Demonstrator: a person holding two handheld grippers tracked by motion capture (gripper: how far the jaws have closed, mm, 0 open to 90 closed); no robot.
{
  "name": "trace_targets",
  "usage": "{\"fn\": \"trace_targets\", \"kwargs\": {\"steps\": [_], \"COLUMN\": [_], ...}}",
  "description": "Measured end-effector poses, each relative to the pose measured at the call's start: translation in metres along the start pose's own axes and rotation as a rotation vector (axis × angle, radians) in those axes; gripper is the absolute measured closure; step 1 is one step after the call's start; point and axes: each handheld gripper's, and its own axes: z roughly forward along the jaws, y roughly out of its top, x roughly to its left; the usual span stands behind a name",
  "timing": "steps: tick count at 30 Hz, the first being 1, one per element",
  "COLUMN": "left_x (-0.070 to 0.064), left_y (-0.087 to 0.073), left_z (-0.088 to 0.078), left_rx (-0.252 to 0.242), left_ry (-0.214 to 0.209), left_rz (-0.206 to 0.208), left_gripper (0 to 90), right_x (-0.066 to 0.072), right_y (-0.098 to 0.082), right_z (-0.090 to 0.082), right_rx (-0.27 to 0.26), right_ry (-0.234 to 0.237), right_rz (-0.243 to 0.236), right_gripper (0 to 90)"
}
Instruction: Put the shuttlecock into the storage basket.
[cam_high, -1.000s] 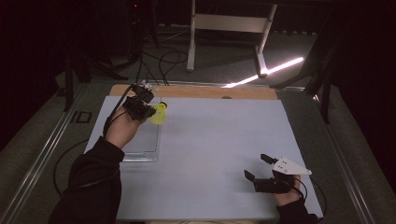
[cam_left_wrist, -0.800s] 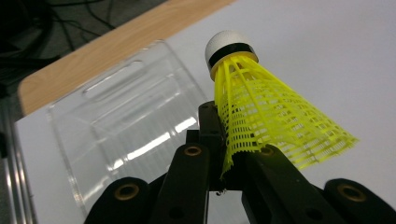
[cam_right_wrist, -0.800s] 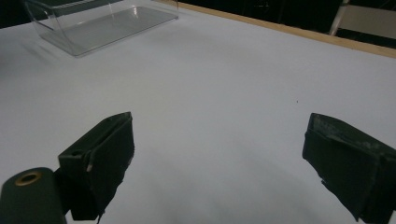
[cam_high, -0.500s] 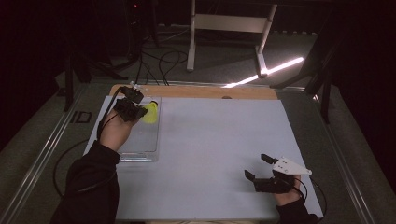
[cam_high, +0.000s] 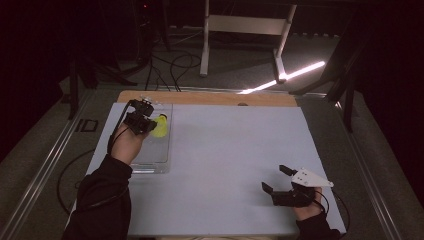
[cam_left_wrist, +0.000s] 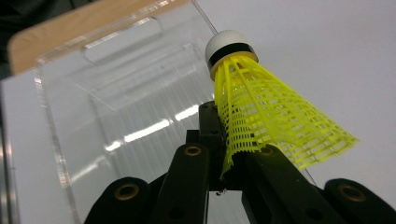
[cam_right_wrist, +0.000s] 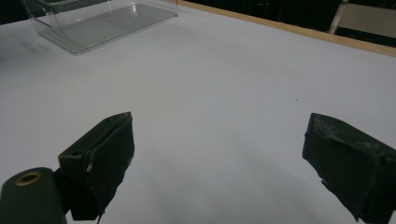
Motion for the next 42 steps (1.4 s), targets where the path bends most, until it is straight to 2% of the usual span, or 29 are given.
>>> {"fn": "trace_targets", "kwargs": {"steps": [11, 26, 38, 42], "left_x": [-0.001, -0.001, 0.000, 0.000], "left_y": [-0.006, -0.013, -0.016, -0.017], "left_z": [0.019, 0.040, 0.053, 0.056], "left_rx": [0.033, 0.075, 0.142, 0.158], "left_ry": [0.002, -0.030, -0.043, -0.048], "left_rz": [-0.005, -0.011, 0.005, -0.002], "left_gripper": [90.0, 90.0, 89.7, 89.5], "right_x": [0.000, 0.000, 0.000, 0.000], "right_y": [0.000, -0.001, -0.001, -0.001], "right_z": [0.000, 0.001, 0.001, 0.001], "right_rx": [0.002, 0.008, 0.012, 0.012], "right_ry": [0.001, 0.003, 0.003, 0.002], "right_rz": [-0.002, -0.004, -0.006, -0.006], "right_gripper": [9.2, 9.2, 9.2, 9.2]}}
